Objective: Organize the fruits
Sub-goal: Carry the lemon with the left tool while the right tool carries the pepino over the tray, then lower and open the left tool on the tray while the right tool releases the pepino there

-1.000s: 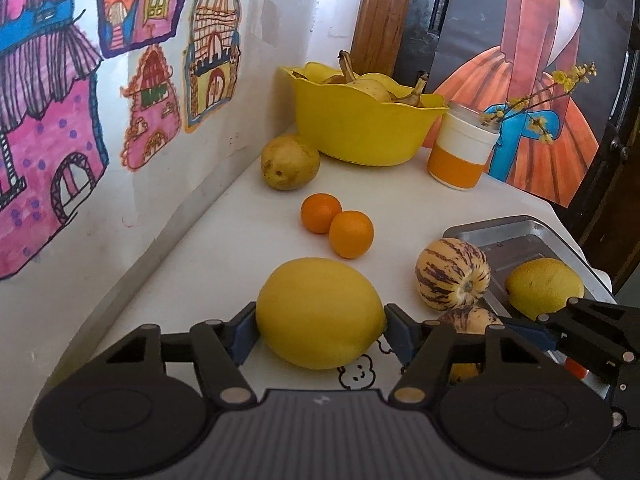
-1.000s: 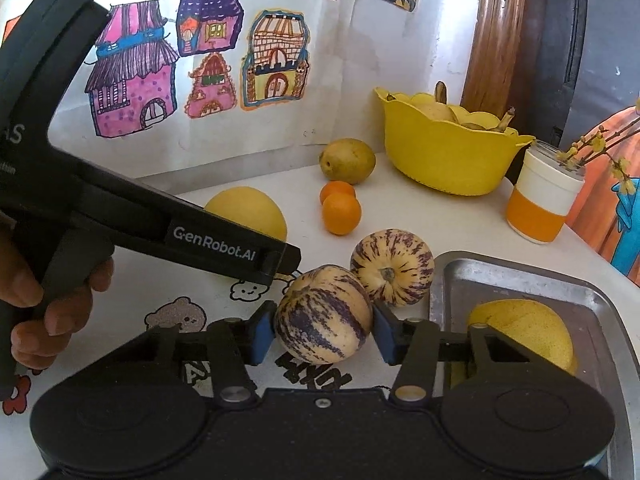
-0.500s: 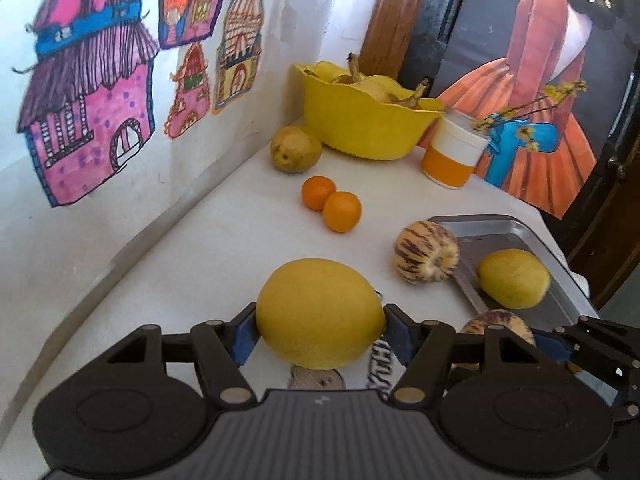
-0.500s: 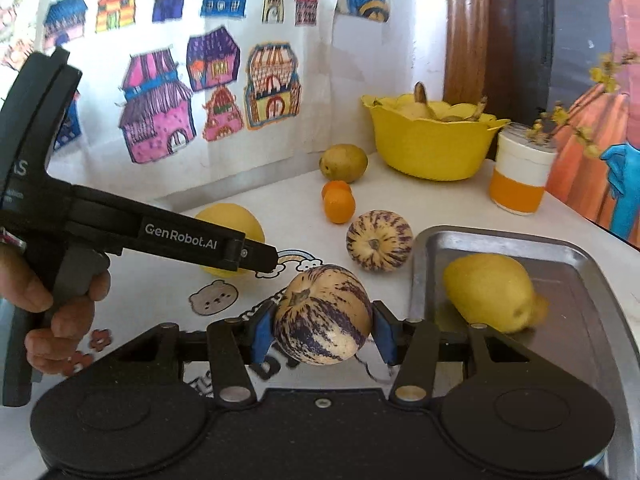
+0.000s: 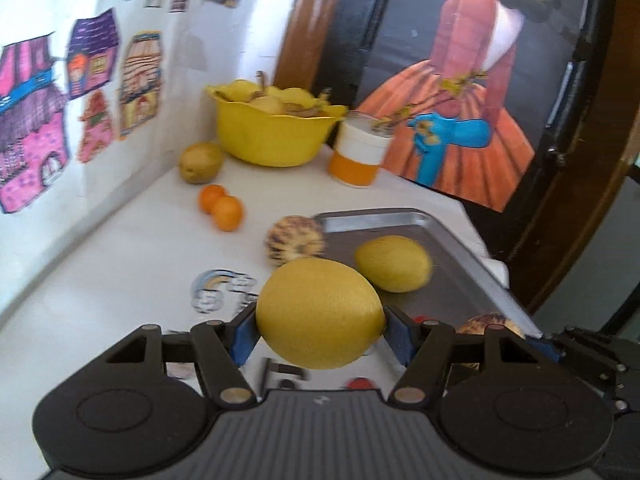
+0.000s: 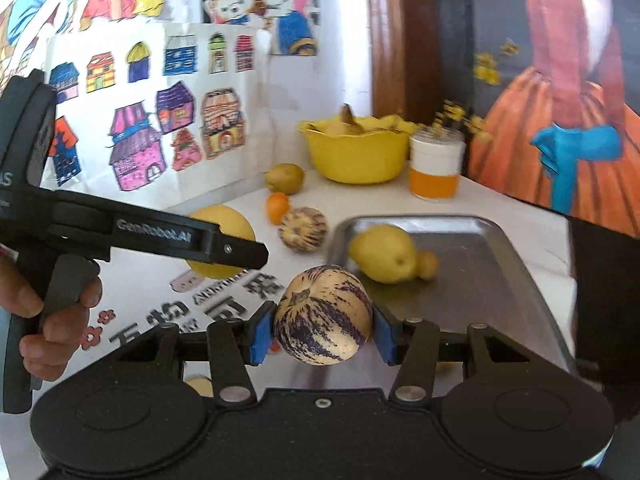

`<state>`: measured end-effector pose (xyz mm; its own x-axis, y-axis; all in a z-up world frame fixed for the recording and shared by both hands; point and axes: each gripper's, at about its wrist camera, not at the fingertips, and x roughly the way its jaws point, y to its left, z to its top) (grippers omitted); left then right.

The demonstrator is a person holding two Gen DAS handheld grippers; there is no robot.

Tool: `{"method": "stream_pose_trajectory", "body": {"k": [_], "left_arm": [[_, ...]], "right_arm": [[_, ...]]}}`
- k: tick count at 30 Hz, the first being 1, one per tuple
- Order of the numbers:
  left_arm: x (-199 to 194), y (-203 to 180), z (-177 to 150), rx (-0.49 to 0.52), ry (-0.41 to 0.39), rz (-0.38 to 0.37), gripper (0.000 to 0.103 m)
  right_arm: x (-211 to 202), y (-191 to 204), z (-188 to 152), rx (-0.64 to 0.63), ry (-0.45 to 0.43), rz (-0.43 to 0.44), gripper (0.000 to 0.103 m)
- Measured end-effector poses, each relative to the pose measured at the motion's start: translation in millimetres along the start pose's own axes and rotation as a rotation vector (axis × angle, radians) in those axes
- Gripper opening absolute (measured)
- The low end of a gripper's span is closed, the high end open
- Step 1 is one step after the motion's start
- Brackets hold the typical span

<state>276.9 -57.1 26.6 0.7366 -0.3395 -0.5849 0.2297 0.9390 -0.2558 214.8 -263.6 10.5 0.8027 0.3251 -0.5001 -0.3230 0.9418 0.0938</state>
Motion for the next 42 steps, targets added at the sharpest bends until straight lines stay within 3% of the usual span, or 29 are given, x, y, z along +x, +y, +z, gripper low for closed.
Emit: {"method": "stream_pose_trajectory", "body": {"k": [14, 28, 42], "left_arm": [[23, -69, -26, 0.025, 0.047, -0.109, 0.069], [41, -84, -35, 0.042, 0.098, -0.093, 0.069], [43, -90, -35, 0.087, 0.084, -0.079, 0.072]], "right_arm": [[-23, -63, -39, 0.114, 0.016, -0.077, 0.052], [-17, -76, -49, 0.135, 0.015, -0.084, 0.052], [-14, -71, -49, 0.119, 0.007, -0.09, 0.056]]}}
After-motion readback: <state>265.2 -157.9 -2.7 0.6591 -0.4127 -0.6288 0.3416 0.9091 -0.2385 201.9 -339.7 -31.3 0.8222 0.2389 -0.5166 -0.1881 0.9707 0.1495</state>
